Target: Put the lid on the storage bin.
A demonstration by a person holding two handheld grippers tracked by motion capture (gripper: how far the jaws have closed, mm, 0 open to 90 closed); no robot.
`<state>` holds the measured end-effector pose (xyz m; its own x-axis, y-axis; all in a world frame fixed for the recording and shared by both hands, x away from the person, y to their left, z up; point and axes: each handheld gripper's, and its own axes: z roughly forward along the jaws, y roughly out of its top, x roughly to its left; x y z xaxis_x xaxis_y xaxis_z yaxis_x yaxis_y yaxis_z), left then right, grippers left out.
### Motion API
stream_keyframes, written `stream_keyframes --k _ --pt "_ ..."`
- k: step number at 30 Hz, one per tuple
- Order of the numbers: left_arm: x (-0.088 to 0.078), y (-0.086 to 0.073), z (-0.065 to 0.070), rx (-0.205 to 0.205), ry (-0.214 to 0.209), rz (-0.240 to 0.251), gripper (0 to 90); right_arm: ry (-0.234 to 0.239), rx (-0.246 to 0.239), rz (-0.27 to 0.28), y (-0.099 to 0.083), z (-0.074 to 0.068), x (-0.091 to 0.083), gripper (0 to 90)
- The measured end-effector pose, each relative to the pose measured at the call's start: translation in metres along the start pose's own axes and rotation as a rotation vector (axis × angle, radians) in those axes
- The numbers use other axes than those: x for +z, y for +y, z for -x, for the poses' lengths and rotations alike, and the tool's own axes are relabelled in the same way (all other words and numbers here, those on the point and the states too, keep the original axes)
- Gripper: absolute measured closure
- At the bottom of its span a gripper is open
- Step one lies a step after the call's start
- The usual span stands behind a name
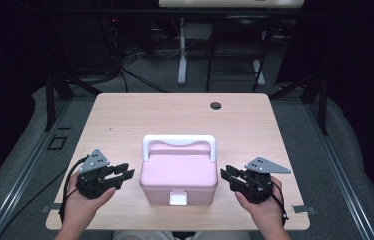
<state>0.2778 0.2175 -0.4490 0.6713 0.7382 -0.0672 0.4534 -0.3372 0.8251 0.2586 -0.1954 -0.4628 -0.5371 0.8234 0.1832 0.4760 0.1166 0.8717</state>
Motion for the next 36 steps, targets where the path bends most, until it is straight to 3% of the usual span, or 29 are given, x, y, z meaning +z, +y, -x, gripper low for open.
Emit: stream_keyframes --k 19,36 --pt "0.004 -0.001 -0.017 -0.042 0.037 0.009 51.9 -0.026 0.013 0.020 0.004 0.012 -0.002 65.9" --pt "0.012 -0.012 -0.029 -0.071 0.079 0.004 48.2 -0.073 0.034 0.033 -0.004 0.028 -0.003 60.7"
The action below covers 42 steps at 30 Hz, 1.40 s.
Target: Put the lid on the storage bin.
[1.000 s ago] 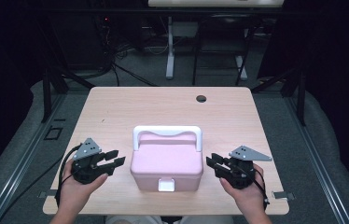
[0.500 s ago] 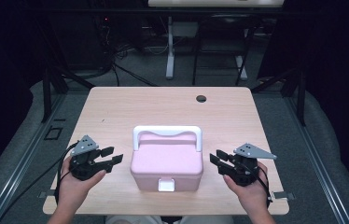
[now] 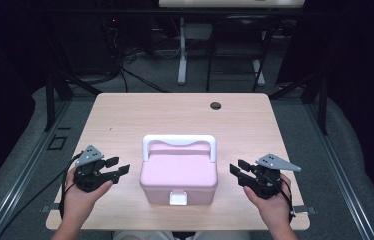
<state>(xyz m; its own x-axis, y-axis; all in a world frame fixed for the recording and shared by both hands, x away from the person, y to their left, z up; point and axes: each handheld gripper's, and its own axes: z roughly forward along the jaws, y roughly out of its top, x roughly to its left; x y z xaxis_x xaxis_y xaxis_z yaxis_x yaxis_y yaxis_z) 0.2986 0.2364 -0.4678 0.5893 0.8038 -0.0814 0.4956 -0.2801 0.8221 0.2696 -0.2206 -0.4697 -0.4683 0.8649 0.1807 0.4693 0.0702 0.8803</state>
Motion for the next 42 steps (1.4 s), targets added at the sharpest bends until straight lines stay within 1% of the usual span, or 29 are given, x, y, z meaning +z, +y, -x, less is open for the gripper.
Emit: stream_keyframes --k 1,4,6,10,12,18,24,31,36,40,42 --pt "0.000 -0.001 0.000 -0.001 0.006 0.000 48.2 -0.002 0.003 -0.001 -0.001 0.001 0.000 60.5" --pt "0.002 -0.003 0.000 -0.011 0.006 0.007 48.2 -0.010 0.007 0.001 -0.004 0.003 0.001 60.0" --pt "0.003 -0.004 -0.001 -0.008 0.005 0.004 48.0 -0.015 0.009 0.001 -0.005 0.005 0.001 59.6" --pt "0.005 -0.007 -0.002 -0.015 0.009 0.011 47.5 -0.031 0.014 0.003 -0.009 0.007 0.002 58.9" --pt "0.005 -0.009 -0.003 -0.015 0.008 0.006 47.2 -0.037 0.017 0.002 -0.011 0.009 0.003 58.8" --pt "0.008 -0.017 -0.006 -0.038 0.009 0.007 46.8 -0.057 0.027 -0.008 -0.015 0.015 0.004 58.3" --pt "0.012 -0.026 -0.011 -0.055 0.019 0.004 46.5 -0.097 0.005 -0.015 -0.023 0.020 0.006 55.7" --pt "0.015 -0.033 -0.015 -0.061 0.022 -0.011 46.4 -0.100 0.017 -0.016 -0.029 0.026 0.009 54.9" --pt "0.017 -0.036 -0.014 -0.061 0.017 -0.007 46.3 -0.106 0.016 -0.020 -0.033 0.029 0.011 54.7" --pt "0.020 -0.039 -0.016 -0.061 0.011 -0.023 45.9 -0.115 0.006 -0.023 -0.037 0.031 0.012 54.6" --pt "0.022 -0.042 -0.016 -0.062 0.014 -0.025 45.9 -0.117 0.004 -0.031 -0.038 0.032 0.013 54.5"
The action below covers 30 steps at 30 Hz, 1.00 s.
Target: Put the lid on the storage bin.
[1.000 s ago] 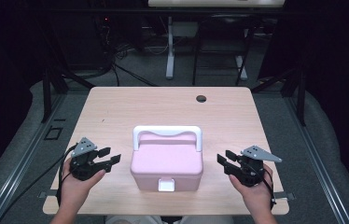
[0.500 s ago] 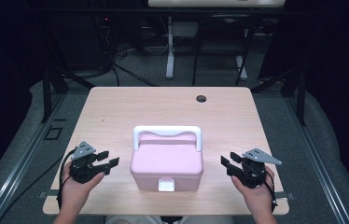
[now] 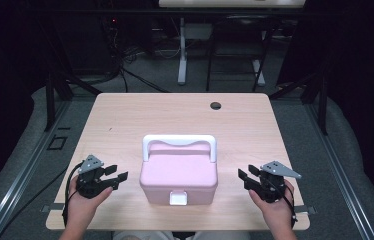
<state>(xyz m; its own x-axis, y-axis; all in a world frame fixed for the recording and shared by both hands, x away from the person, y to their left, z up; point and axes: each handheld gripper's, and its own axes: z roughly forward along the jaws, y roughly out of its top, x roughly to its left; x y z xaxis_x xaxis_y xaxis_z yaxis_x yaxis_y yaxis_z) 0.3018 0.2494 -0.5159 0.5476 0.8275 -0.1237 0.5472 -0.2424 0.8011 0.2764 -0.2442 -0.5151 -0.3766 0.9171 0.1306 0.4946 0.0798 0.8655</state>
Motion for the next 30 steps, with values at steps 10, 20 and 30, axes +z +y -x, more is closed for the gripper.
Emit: stream_keyframes --k 10,20,30 --pt "0.006 -0.008 -0.006 -0.015 0.014 -0.007 45.9 -0.001 -0.005 -0.018 -0.007 0.001 0.007 54.5" --pt "0.012 -0.017 -0.009 -0.028 0.012 -0.013 45.8 0.000 -0.034 -0.045 -0.014 -0.001 0.015 54.3" --pt "0.017 -0.021 -0.009 -0.002 0.031 -0.033 45.8 0.022 -0.026 -0.064 -0.020 -0.003 0.023 54.3"
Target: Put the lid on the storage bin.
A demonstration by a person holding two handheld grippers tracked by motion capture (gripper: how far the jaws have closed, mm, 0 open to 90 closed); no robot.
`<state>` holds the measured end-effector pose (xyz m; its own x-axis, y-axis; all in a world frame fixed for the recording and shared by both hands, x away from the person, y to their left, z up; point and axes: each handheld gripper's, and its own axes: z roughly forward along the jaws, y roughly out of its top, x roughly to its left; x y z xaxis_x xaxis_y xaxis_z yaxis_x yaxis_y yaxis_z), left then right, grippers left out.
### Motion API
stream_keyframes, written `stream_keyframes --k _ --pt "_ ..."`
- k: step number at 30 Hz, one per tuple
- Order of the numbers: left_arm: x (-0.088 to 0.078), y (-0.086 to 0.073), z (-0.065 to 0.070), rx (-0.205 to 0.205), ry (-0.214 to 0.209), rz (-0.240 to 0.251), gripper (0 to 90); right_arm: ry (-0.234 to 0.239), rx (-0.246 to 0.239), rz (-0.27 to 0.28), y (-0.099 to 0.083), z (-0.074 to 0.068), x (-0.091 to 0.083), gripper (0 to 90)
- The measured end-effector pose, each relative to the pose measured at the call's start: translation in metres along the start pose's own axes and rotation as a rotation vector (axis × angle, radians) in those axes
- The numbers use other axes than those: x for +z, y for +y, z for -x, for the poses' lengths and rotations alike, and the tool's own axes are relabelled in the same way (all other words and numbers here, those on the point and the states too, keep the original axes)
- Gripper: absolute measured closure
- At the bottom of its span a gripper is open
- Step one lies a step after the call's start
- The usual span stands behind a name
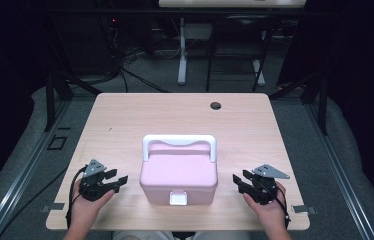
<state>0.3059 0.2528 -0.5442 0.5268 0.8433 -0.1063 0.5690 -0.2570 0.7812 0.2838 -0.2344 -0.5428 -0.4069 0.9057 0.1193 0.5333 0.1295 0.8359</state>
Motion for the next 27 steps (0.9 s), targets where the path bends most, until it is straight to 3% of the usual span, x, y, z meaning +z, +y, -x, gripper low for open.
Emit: stream_keyframes --k 16,21,27 --pt "0.0066 -0.0026 -0.0007 -0.004 -0.016 -0.023 45.7 0.002 -0.010 -0.024 -0.0036 -0.0022 0.0077 52.9" --pt "0.0082 -0.0029 0.0000 0.005 -0.027 -0.010 44.7 -0.001 -0.013 -0.020 -0.0034 -0.0020 0.0077 52.5" --pt "0.0089 -0.0008 0.0036 0.076 -0.031 -0.004 44.0 0.000 -0.012 -0.018 -0.0036 0.0005 0.0083 51.5"
